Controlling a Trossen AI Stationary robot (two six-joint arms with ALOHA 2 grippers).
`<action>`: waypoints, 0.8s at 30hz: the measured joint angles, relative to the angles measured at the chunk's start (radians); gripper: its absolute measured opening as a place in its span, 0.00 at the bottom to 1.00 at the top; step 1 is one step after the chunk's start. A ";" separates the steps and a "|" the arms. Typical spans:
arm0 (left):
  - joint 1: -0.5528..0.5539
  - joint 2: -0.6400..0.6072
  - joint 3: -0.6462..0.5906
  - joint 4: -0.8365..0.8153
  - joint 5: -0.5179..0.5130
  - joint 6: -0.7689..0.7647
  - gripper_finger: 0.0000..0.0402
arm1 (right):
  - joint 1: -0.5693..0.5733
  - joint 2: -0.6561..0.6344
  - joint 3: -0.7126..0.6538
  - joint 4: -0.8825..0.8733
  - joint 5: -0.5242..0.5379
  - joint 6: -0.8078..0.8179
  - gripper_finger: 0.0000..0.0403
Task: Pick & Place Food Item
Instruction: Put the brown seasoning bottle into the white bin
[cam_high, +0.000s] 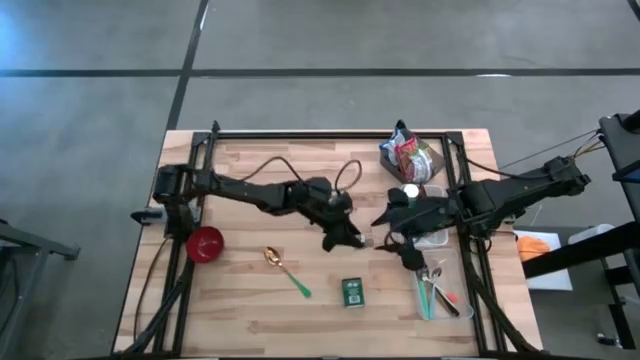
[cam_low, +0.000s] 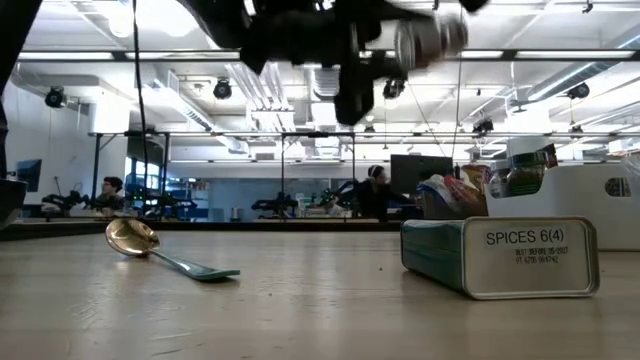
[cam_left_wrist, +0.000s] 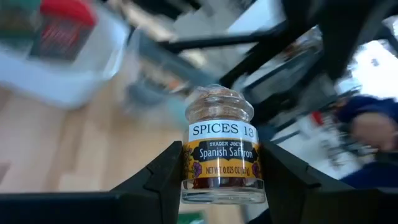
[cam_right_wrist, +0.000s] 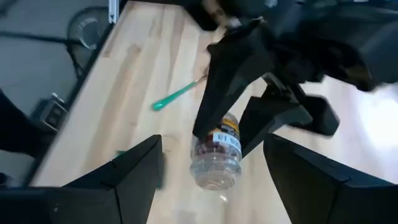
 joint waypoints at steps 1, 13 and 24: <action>0.009 -0.014 0.003 0.012 0.019 -0.016 0.41 | 0.012 0.007 0.021 -0.015 0.022 -0.038 0.69; 0.052 -0.095 0.002 0.047 0.078 -0.076 0.41 | 0.075 0.153 0.184 -0.125 0.213 -0.253 0.69; 0.053 -0.131 0.007 0.124 0.144 -0.082 0.41 | 0.081 0.253 0.285 -0.199 0.364 -0.294 0.69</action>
